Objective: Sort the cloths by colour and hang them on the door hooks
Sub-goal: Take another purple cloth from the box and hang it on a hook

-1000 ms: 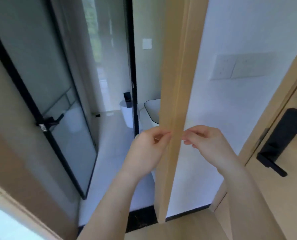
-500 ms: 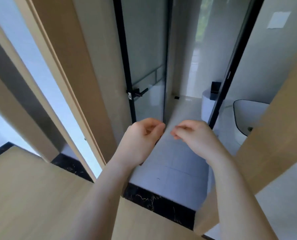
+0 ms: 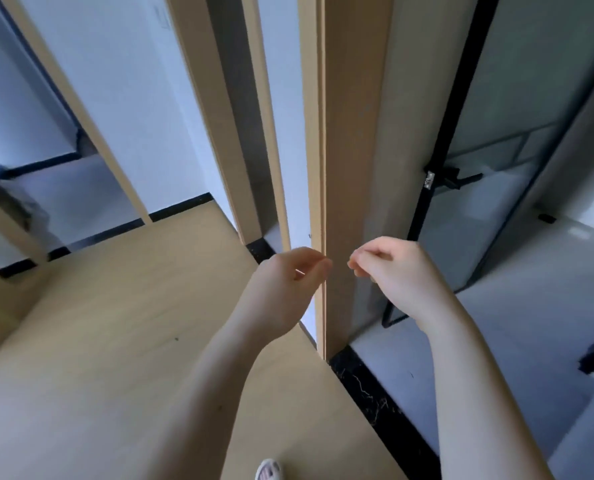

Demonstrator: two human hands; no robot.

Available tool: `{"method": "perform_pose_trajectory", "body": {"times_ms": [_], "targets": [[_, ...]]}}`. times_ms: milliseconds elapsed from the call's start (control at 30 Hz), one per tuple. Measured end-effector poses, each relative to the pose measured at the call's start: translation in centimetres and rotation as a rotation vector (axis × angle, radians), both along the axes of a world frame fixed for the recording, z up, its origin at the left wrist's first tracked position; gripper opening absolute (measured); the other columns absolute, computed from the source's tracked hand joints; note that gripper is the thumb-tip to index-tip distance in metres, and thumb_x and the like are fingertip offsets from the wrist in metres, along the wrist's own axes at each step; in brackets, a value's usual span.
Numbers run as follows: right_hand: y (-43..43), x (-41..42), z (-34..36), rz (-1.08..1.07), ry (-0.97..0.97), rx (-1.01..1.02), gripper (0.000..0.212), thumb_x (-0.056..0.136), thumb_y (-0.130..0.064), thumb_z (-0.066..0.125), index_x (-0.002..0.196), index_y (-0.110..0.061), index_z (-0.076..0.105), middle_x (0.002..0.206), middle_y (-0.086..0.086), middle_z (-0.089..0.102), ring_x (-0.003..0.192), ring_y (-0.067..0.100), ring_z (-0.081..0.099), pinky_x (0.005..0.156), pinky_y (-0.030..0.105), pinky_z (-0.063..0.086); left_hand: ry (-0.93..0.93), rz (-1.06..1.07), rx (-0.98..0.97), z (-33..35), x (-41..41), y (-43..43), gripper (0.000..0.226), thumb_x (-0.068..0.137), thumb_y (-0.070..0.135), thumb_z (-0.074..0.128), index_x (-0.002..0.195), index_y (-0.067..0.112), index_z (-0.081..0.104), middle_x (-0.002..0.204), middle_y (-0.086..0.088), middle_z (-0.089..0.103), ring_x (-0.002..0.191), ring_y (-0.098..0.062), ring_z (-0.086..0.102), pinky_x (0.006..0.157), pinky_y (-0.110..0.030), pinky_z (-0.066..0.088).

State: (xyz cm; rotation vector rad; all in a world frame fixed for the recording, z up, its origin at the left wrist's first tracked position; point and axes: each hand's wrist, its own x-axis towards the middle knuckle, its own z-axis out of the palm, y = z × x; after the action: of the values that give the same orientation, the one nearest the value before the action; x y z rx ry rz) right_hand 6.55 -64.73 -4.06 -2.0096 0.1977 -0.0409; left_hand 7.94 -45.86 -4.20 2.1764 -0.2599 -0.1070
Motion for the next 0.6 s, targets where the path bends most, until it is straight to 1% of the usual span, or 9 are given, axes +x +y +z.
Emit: {"method": "perform_pose_trajectory", "body": {"times_ms": [100,200,233,300,367,467,600], "targets": [[3.1,2.7,0.1,0.090,0.002,-0.015,0.019,0.097,-0.027,0.060,0.086,-0.024,0.076,0.086,-0.008,0.075,0.091,0.012,0.069,0.088,0.036,0.055,0.008,0.098,0.007,0.3,0.7,2.9,0.015,0.102,0.042,0.055,0.099,0.038,0.069,0.083,0.022,0.069,0.087,0.000,0.066,0.072,-0.019,0.045],[6.2,5.3,0.1,0.161,0.011,-0.032,0.020,0.096,-0.024,0.060,0.085,-0.022,0.076,0.086,-0.007,0.075,0.092,0.017,0.069,0.086,0.035,0.055,0.000,0.174,0.019,0.3,1.9,5.9,0.014,0.103,0.040,0.054,0.100,0.037,0.067,0.089,0.021,0.069,0.089,-0.002,0.067,0.071,-0.016,0.045],[7.1,6.1,0.0,0.182,0.009,-0.040,0.020,0.097,-0.024,0.060,0.085,-0.022,0.076,0.086,-0.007,0.075,0.092,0.017,0.070,0.086,0.035,0.055,-0.001,0.192,0.024,0.3,2.4,6.8,0.013,0.103,0.040,0.054,0.100,0.038,0.067,0.090,0.021,0.070,0.090,-0.002,0.067,0.072,-0.016,0.046],[9.0,7.9,0.0,0.214,0.002,-0.057,0.020,0.097,-0.026,0.060,0.084,-0.025,0.076,0.086,-0.011,0.075,0.091,0.015,0.071,0.088,0.039,0.056,0.007,0.220,0.029,0.1,3.6,8.8,0.014,0.103,0.041,0.053,0.102,0.039,0.067,0.092,0.019,0.071,0.090,-0.002,0.066,0.074,-0.018,0.048],[11.0,9.8,0.1,0.234,0.004,-0.063,0.020,0.097,-0.028,0.060,0.084,-0.027,0.076,0.085,-0.014,0.075,0.091,0.011,0.071,0.090,0.040,0.058,0.015,0.244,0.026,0.2,5.1,11.0,0.018,0.103,0.041,0.053,0.108,0.036,0.069,0.094,0.017,0.072,0.092,-0.002,0.066,0.074,-0.018,0.048],[14.3,12.4,0.3,0.254,-0.007,-0.055,0.020,0.096,-0.027,0.060,0.083,-0.027,0.075,0.086,-0.013,0.075,0.092,0.012,0.071,0.089,0.037,0.057,0.016,0.287,0.002,0.3,7.6,14.5,0.018,0.102,0.042,0.054,0.106,0.036,0.071,0.092,0.015,0.073,0.092,-0.004,0.068,0.076,-0.023,0.052],[19.2,15.5,0.4,0.282,-0.004,-0.051,0.019,0.095,-0.026,0.060,0.082,-0.028,0.074,0.087,-0.013,0.075,0.092,0.012,0.071,0.083,0.031,0.054,0.009,0.308,-0.019,0.1,10.6,19.1,0.016,0.101,0.042,0.056,0.104,0.038,0.071,0.091,0.013,0.074,0.090,-0.006,0.069,0.079,-0.027,0.055]]}}
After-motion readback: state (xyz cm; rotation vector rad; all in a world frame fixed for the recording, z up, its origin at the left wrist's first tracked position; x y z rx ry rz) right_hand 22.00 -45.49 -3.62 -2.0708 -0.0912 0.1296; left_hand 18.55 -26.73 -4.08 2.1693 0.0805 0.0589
